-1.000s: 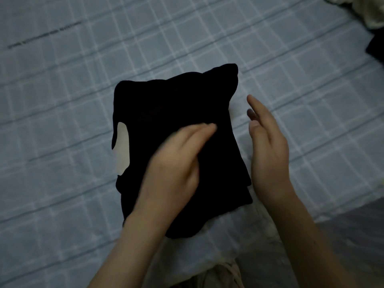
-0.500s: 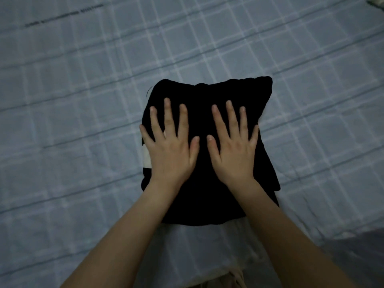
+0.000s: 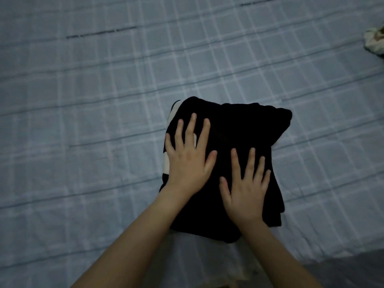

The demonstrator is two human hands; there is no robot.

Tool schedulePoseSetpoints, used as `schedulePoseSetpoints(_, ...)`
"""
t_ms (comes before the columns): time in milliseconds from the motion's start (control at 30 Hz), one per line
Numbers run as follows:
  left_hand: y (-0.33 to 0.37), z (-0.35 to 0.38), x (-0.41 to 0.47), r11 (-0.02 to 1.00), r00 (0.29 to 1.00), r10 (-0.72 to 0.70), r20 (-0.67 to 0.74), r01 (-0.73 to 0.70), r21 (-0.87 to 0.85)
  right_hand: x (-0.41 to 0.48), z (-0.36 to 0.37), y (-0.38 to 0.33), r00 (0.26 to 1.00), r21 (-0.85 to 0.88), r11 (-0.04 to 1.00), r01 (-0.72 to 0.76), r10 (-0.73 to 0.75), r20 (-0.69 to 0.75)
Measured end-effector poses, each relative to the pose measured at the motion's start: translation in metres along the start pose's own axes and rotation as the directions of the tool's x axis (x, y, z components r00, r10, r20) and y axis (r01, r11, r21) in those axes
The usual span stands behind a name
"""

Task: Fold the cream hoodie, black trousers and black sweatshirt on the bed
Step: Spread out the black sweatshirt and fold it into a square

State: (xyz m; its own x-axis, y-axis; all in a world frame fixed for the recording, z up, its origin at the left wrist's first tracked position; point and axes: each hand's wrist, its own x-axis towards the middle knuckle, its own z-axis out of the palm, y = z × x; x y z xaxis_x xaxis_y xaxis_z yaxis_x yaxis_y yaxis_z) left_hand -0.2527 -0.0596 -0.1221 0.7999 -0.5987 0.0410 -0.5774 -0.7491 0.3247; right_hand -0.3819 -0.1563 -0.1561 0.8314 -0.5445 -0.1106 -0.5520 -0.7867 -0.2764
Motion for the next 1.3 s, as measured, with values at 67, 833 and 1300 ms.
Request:
schedulePoseSetpoints(67,-0.022,-0.024,0.012,0.961,0.993,0.052,-0.105,-0.078,-0.265,-0.001,-0.011,0.0,1.0,0.052,0.999,0.013,-0.012,-0.012)
schedulePoseSetpoints(833,-0.095,-0.037,0.101,0.515,0.935,-0.257,0.246,0.347,-0.784,0.02,-0.019,-0.022,0.99,0.275,0.956,-0.101,0.123,-0.063)
schedulePoseSetpoints(1300,-0.06,-0.012,-0.047,0.506,0.942,-0.199,0.271,0.336,-0.794,0.04,-0.049,0.062,0.954,0.642,0.764,-0.069,-0.138,0.267)
